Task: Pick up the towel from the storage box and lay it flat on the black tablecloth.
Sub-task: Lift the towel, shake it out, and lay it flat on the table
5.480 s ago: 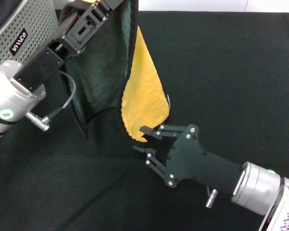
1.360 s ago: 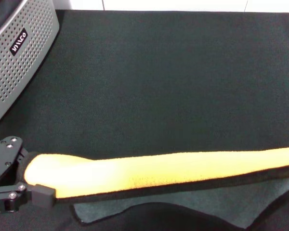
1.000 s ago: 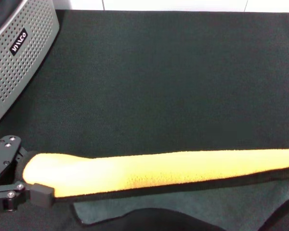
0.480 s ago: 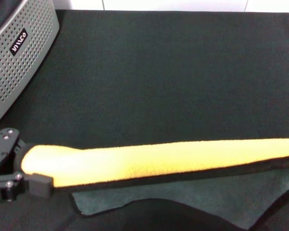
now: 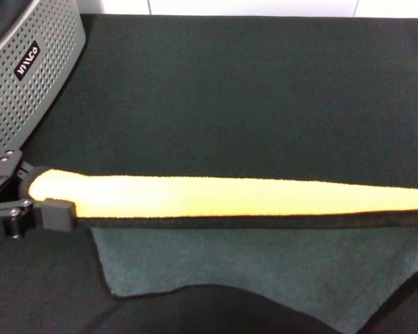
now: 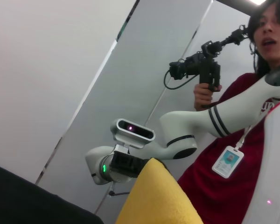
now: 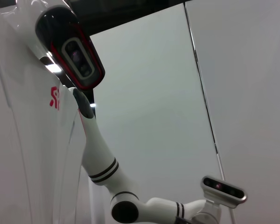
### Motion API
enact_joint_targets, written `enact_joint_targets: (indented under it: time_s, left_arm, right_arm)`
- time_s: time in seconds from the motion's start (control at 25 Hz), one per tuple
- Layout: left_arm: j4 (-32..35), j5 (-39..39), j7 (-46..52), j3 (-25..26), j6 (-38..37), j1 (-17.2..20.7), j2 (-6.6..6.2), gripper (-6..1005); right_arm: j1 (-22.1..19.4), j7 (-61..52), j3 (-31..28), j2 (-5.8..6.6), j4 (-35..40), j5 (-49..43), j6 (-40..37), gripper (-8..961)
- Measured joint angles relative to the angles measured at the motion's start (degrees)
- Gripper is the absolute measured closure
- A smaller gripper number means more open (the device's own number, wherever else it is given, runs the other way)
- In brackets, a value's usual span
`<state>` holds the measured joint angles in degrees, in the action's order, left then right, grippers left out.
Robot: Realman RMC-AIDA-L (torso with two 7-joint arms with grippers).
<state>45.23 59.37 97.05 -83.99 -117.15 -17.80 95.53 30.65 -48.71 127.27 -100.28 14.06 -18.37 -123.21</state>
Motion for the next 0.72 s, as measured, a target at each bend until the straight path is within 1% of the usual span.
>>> enact_joint_targets:
  time_s: [0.12, 0.48, 0.6, 0.72]
  left_arm:
    - [-1.5, 0.4, 0.0, 0.0, 0.0, -0.9, 0.02, 968]
    - [-1.9, 0.1, 0.4, 0.1, 0.1, -0.9, -0.25, 968]
    - [-1.3, 0.0, 0.4, 0.1, 0.0, -0.5, -0.25, 968]
    - [-0.6, 0.0, 0.4, -0.1, -0.1, -0.2, -0.23, 968]
  right_arm:
    - [0.7, -1.0, 0.0, 0.02, -0.1, 0.0, 0.0, 940]
    - [1.3, -2.8, -0.5, 0.71, 0.8, -0.2, 0.0, 939]
    - [1.3, -3.6, -0.6, 1.14, 2.2, -0.9, 0.0, 939]
    - [0.6, -4.3, -0.7, 1.98, 4.2, -1.0, 0.0, 939]
